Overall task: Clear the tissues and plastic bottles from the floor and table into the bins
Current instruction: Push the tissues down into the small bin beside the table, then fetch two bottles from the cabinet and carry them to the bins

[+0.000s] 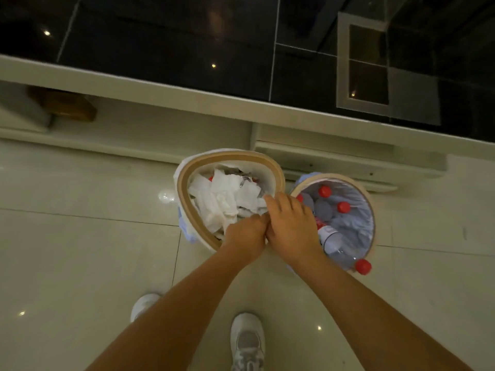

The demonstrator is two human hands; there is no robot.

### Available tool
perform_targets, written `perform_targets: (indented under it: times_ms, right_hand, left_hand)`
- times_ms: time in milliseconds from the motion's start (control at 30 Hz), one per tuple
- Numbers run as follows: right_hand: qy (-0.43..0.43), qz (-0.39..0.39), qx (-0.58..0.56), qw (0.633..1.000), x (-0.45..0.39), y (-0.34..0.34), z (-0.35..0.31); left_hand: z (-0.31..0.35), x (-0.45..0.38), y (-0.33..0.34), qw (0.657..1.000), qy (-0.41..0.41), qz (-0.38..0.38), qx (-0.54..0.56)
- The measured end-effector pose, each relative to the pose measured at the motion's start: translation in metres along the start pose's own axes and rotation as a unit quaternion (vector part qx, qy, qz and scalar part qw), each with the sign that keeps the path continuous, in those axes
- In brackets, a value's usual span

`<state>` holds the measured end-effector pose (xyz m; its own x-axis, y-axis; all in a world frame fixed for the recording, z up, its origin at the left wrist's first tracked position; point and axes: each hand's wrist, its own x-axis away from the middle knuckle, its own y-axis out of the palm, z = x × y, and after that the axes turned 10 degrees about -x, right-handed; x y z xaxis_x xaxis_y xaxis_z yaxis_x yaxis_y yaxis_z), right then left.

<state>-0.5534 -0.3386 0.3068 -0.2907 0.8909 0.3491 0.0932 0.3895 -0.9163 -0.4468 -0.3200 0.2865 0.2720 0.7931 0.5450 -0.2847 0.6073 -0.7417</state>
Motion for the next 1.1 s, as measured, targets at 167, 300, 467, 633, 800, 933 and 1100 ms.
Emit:
perform_targets:
  times_ms: [167,300,467,633,800,933,1100]
  right_hand:
    - [0.026,0.037,-0.027,0.999,0.019,-0.037,0.022]
    - [0.044,0.052,-0.06,0.996,0.029,-0.085,0.031]
    - [0.027,0.056,-0.05,0.997,0.038,-0.174,0.024]
    - [0.047,0.135,-0.062,0.988,0.057,-0.285,0.005]
    - [0.062,0.198,-0.063,0.976,0.1,-0.396,-0.014]
    - [0.087,0.244,-0.082,0.962,0.142,-0.475,-0.033]
    - [0.102,0.3,-0.064,0.946,0.2,-0.561,-0.046]
  left_hand:
    - [0.014,0.003,-0.045,0.99,-0.032,0.1,-0.095]
    - [0.014,0.019,-0.105,0.974,-0.007,0.149,-0.168]
    - [0.039,0.049,-0.192,0.961,0.037,0.174,-0.214]
    - [0.08,0.077,-0.298,0.945,0.06,0.217,-0.237]
    - [0.138,0.128,-0.404,0.913,0.108,0.265,-0.292]
    - [0.181,0.183,-0.477,0.875,0.157,0.307,-0.339]
    - [0.217,0.249,-0.541,0.856,0.169,0.357,-0.334]
